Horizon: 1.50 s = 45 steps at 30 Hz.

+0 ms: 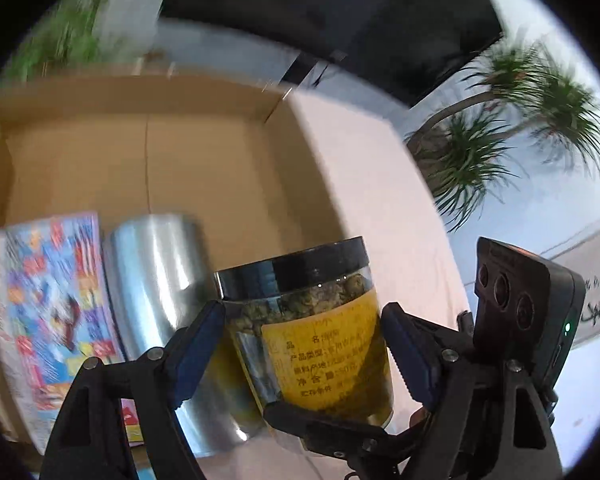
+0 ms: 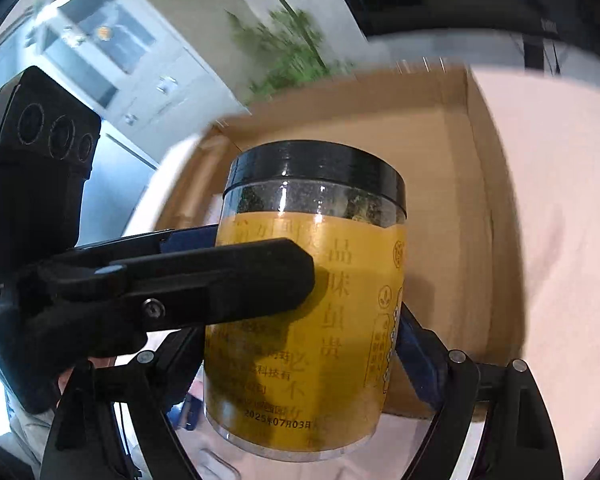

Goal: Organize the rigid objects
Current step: 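Lower the yellow jar into the box beside the cylinder, release, then grasp the white spray bottle with the right tool while the left tool joins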

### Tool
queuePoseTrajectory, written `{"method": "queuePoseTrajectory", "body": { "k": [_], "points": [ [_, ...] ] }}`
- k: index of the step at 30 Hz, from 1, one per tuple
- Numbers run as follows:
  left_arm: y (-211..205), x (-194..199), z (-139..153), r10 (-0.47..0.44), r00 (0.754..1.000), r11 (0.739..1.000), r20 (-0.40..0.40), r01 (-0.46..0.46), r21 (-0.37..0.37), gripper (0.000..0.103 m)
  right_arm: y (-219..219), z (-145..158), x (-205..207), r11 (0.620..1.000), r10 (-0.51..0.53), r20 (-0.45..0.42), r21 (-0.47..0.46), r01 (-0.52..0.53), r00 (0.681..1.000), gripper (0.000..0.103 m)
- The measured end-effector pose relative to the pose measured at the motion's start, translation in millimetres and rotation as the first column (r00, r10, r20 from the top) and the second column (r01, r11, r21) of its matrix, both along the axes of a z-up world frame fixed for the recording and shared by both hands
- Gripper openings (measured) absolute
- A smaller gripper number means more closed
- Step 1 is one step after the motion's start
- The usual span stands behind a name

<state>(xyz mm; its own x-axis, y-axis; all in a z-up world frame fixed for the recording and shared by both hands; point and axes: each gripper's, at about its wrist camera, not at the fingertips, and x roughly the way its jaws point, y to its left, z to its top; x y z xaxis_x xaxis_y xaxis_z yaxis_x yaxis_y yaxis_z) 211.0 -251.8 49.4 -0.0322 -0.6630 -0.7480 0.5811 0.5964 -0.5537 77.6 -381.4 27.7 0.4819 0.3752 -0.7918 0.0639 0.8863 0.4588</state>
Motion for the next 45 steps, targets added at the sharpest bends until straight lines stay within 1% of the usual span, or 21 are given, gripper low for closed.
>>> {"method": "queuePoseTrajectory", "body": {
  "k": [2, 5, 8, 10, 12, 13, 15, 17, 19, 21, 23, 26, 29, 30, 31, 33, 34, 37, 39, 42, 45],
  "points": [
    [-2, 1, -10, -0.009, 1.000, 1.000, -0.019, 0.009, 0.001, 0.079, -2, -22, 1, 1.000, -0.011, -0.038, -0.010, 0.011, 0.999, 0.085],
    [-11, -4, -11, -0.006, 1.000, 0.999, 0.019, 0.005, 0.044, 0.078, -7, -27, -1, 1.000, -0.026, -0.036, -0.006, 0.026, 0.999, 0.086],
    [-20, -8, -15, -0.009, 0.998, 0.994, 0.062, 0.003, 0.107, 0.059, -8, -25, -10, 0.998, -0.044, -0.043, -0.046, 0.042, 0.998, 0.086],
    [-20, -11, -12, -0.016, 0.998, 0.994, 0.060, 0.010, 0.104, 0.059, -11, -20, -19, 0.998, -0.044, -0.025, -0.049, 0.042, 0.999, 0.085],
    [-11, -7, -10, -0.030, 0.997, 0.994, 0.068, 0.023, 0.109, 0.059, -12, -22, -21, 0.998, -0.052, -0.031, -0.043, 0.050, 0.998, 0.074],
    [-9, -9, -8, -0.028, 0.997, 0.994, 0.074, 0.019, 0.111, 0.060, -11, -27, -17, 0.997, -0.055, -0.047, -0.048, 0.053, 0.997, 0.073],
    [0, -20, -1, -0.003, 0.993, 0.995, 0.121, -0.010, 0.100, 0.059, 3, -31, -14, 0.991, -0.046, -0.038, -0.124, 0.041, 0.998, 0.075],
    [17, -34, 13, 0.018, 0.979, 0.996, 0.201, -0.036, 0.085, 0.060, 8, -26, -21, 0.991, -0.034, -0.028, -0.131, 0.030, 0.999, 0.076],
    [45, -58, 33, 0.032, 0.951, 0.997, 0.308, -0.051, 0.052, 0.061, 6, -9, -46, 0.996, -0.019, 0.041, -0.083, 0.022, 0.999, 0.076],
    [73, -81, 47, 0.063, 0.916, 0.997, 0.396, -0.079, 0.023, 0.079, -2, 8, -78, 0.994, -0.044, 0.111, -0.096, 0.055, 0.993, 0.088],
    [106, -107, 52, 0.101, 0.882, 0.994, 0.461, -0.112, -0.002, 0.082, -16, 17, -116, 0.979, -0.113, 0.149, -0.154, 0.136, 0.982, 0.098],
    [126, -132, 42, 0.078, 0.873, 0.994, 0.482, -0.107, 0.032, 0.082, -41, -10, -153, 0.963, -0.200, 0.039, -0.177, 0.203, 0.979, 0.097],
    [137, -153, 27, 0.037, 0.873, 0.996, 0.486, -0.069, 0.049, 0.082, -40, -53, -174, 0.962, -0.220, -0.100, -0.187, 0.199, 0.970, 0.083],
    [138, -159, 22, 0.017, 0.880, 0.998, 0.475, -0.044, 0.044, 0.082, -36, -67, -181, 0.965, -0.206, -0.133, -0.194, 0.178, 0.969, 0.070],
    [137, -162, 20, 0.005, 0.882, 0.999, 0.471, -0.027, 0.040, 0.082, -31, -76, -183, 0.968, -0.190, -0.153, -0.192, 0.159, 0.970, 0.066],
    [134, -167, 15, -0.022, 0.884, 0.999, 0.466, 0.008, 0.032, 0.082, -13, -72, -187, 0.954, -0.168, -0.096, -0.266, 0.137, 0.981, 0.050],
    [132, -171, 14, -0.032, 0.883, 0.999, 0.469, 0.020, 0.032, 0.082, -4, -71, -186, 0.948, -0.141, -0.096, -0.300, 0.106, 0.985, 0.047],
    [124, -177, 13, -0.075, 0.881, 0.997, 0.466, 0.069, 0.029, 0.082, 23, -71, -189, 0.954, -0.009, -0.079, -0.301, -0.015, 0.997, 0.046],
    [119, -181, 8, -0.114, 0.887, 0.993, 0.447, 0.110, 0.034, 0.082, 50, -69, -198, 0.938, 0.177, -0.065, -0.292, -0.188, 0.982, 0.046],
    [105, -189, -8, -0.210, 0.895, 0.977, 0.395, 0.205, 0.055, 0.082, 79, -65, -218, 0.867, 0.425, -0.036, -0.271, -0.418, 0.904, 0.044],
    [87, -199, -33, -0.303, 0.891, 0.953, 0.339, 0.284, 0.106, 0.081, 76, -62, -218, 0.810, 0.507, -0.082, -0.295, -0.507, 0.858, 0.055]
  ]
}}
